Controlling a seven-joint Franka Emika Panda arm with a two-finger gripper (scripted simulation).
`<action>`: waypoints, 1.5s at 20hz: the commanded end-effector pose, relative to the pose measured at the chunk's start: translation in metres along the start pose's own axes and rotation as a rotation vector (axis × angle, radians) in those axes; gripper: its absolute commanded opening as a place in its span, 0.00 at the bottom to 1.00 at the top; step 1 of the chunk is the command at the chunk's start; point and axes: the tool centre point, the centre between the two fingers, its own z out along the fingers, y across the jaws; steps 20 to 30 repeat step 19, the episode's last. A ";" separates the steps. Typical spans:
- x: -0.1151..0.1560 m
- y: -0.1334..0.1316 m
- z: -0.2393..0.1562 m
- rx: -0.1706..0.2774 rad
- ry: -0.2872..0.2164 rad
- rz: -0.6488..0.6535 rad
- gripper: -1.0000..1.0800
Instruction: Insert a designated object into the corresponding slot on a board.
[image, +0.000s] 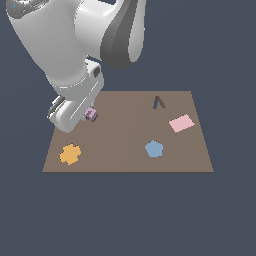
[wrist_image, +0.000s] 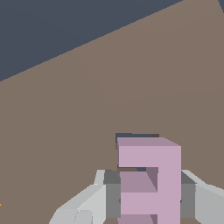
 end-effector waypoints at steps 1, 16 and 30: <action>0.000 0.000 0.000 0.000 0.000 0.008 0.00; 0.000 0.000 0.010 0.001 -0.001 0.008 0.96; 0.000 0.000 0.010 0.001 -0.001 0.008 0.96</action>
